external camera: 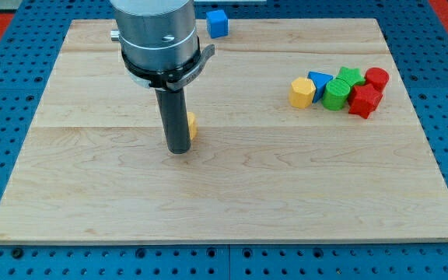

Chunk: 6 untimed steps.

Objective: Slide the yellow heart closer to the blue cube

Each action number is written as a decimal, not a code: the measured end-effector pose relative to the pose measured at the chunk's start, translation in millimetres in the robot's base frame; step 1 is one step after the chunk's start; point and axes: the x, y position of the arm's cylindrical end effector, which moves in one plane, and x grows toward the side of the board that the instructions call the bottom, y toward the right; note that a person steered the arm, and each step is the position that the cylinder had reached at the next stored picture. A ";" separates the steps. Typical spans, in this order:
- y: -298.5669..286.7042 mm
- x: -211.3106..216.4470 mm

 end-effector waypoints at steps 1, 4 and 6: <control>0.0 -0.3; 0.0 -28.9; -0.1 -74.8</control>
